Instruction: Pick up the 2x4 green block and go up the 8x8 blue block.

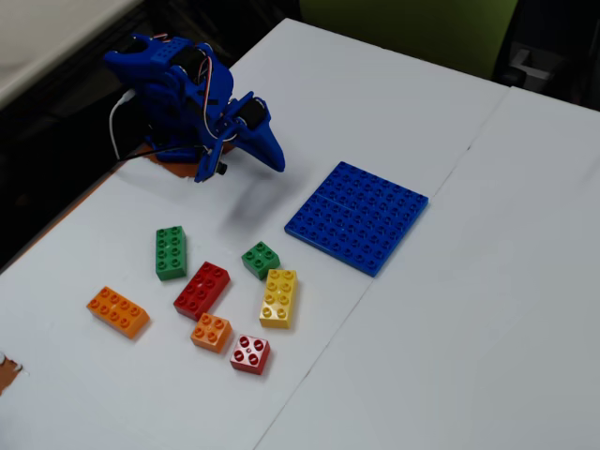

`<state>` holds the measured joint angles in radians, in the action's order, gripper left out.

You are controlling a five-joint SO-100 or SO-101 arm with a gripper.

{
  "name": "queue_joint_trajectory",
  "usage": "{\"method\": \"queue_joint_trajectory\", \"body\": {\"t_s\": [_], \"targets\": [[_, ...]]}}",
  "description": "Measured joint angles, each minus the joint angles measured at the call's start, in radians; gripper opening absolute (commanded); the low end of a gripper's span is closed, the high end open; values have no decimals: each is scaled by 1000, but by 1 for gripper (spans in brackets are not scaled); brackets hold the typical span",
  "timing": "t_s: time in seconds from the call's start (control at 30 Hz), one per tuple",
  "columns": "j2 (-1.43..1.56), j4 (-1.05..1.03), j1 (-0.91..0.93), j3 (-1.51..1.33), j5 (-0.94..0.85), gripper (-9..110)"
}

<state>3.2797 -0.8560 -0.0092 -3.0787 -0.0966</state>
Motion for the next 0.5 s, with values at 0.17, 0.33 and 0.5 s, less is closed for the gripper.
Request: {"method": "queue_joint_trajectory", "body": {"t_s": [0.17,0.33,0.5], "targets": [[0,71,5,-2,-407,0],[0,64,15,11,-936,0],[-15,38,29,74,-1129,0]]}}
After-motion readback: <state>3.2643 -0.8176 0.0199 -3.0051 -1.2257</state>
